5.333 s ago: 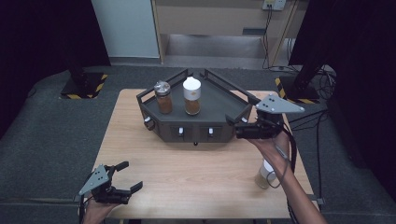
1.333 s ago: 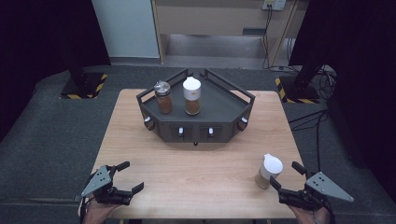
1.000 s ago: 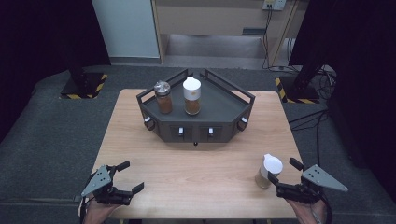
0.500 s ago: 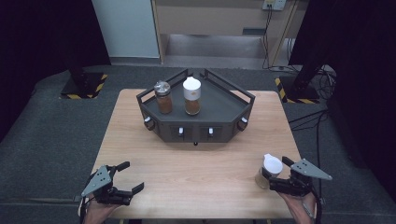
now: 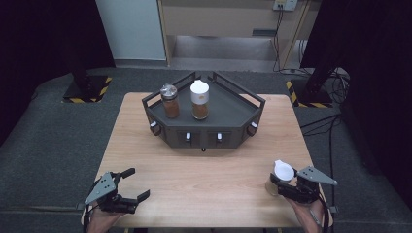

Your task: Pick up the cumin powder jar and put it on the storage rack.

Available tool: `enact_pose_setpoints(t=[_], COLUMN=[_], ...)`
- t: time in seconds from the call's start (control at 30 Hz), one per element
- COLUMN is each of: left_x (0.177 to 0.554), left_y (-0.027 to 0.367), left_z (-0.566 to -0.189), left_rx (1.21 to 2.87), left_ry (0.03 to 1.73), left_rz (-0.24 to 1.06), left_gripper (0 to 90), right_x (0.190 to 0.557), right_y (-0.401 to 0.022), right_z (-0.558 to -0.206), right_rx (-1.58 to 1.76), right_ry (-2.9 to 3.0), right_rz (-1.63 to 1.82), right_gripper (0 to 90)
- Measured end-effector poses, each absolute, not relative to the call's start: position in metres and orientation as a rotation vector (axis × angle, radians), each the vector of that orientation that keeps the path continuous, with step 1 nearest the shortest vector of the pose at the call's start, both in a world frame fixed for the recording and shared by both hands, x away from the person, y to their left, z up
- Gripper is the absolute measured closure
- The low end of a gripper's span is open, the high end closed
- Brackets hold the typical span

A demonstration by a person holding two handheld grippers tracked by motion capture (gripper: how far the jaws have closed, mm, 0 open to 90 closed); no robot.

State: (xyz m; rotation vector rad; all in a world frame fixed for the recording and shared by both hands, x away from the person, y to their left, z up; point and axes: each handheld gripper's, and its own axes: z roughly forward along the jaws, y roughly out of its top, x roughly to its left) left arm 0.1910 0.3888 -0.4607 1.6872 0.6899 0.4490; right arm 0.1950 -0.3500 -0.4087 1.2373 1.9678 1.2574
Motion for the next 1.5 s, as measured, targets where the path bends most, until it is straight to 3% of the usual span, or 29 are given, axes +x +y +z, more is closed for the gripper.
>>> enact_pose_setpoints(t=[0.6, 1.5], left_x=[0.191, 0.191], left_y=[0.389, 0.389], left_z=[-0.461, -0.461], left_rx=[1.687, 1.686], left_ry=[0.693, 0.692], left_rz=[0.448, 0.447], left_gripper=[1.8, 1.9], right_x=[0.206, 0.252], right_y=[-0.337, -0.285], right_z=[-0.385, -0.298], right_rx=[1.211, 1.082], right_ry=[1.998, 2.154], right_rz=[1.267, 1.237], right_gripper=[30.2, 30.4])
